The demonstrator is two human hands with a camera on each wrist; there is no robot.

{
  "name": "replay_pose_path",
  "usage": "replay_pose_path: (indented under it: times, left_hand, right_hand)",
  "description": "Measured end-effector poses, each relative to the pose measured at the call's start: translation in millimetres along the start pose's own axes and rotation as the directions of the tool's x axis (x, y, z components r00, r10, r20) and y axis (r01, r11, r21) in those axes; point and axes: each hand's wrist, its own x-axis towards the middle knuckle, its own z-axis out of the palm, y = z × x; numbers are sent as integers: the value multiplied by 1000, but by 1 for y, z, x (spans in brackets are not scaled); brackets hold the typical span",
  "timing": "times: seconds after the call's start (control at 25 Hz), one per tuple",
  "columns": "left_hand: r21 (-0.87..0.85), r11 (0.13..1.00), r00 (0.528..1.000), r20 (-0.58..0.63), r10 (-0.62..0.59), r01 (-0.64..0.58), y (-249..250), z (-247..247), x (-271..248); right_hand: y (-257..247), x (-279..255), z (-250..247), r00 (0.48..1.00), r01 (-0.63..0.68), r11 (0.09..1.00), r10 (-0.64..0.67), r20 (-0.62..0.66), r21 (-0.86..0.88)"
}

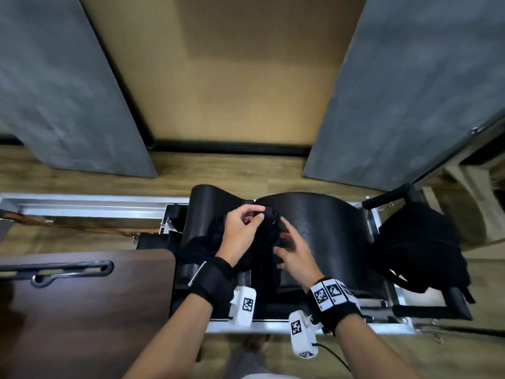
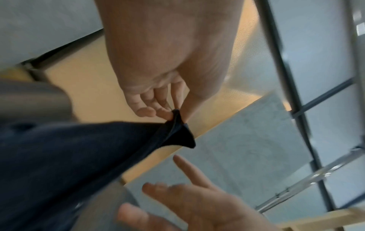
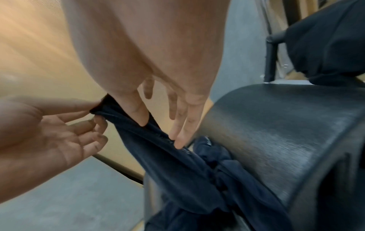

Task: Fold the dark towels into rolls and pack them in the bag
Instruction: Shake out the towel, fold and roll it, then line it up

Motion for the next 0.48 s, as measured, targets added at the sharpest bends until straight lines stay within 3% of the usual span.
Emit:
replay_pose_path:
  times: [0.08,0.24,0.32,0.48]
  left_hand:
    - [9,994,992,64,107,-108,32,-12,-16]
    - [25,951,950,65,306,-308,83,-33,-56]
    - [20,925,924,52,378,-380,104,-41,-87]
    - [14,884,879,114,463,-467,138,-57,-164]
  right_hand:
    - [-34,-15,4,978,207,978,-207,-5,-2]
    - [-91,-61,5,849,512,845,-525,-58,-154]
    - [-108,-98,4,780,607,773,-624,-47,-185]
    - [-126,-181,-2,705,708,697,-708,46,-115]
